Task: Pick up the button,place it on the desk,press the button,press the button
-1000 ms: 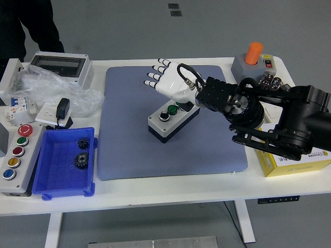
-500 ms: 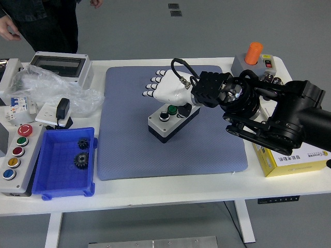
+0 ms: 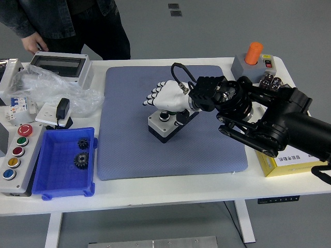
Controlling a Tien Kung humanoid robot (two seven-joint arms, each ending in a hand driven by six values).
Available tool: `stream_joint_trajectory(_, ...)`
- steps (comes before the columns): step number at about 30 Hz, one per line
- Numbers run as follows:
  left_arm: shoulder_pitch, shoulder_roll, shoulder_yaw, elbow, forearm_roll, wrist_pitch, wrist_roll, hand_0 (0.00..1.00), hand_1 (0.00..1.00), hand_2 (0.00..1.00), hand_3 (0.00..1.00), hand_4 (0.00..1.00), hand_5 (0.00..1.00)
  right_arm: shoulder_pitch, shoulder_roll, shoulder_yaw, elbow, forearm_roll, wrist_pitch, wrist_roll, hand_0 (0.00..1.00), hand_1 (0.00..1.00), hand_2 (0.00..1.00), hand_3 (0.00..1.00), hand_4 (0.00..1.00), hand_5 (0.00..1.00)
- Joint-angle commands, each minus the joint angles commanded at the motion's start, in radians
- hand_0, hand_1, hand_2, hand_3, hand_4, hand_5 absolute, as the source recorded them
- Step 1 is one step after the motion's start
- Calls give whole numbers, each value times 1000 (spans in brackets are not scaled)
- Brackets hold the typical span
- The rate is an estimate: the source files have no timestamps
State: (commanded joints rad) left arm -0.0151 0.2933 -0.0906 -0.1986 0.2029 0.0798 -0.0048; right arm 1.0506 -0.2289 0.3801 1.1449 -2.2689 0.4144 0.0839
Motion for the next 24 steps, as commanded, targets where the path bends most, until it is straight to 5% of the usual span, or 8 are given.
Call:
stream_joint_trajectory(11,-13,5,4,0,4,-2,-2,585,622,605,617,662,449,-28,35,30,-77,0,-26,37,998,998,998,998,810,5)
stream_joint_trajectory(24,-30,20,13,-1,5,-3,-6,584,620,603,615,648,440,-56,62,84,-112,0,12,139,998,998,998,998,779,2)
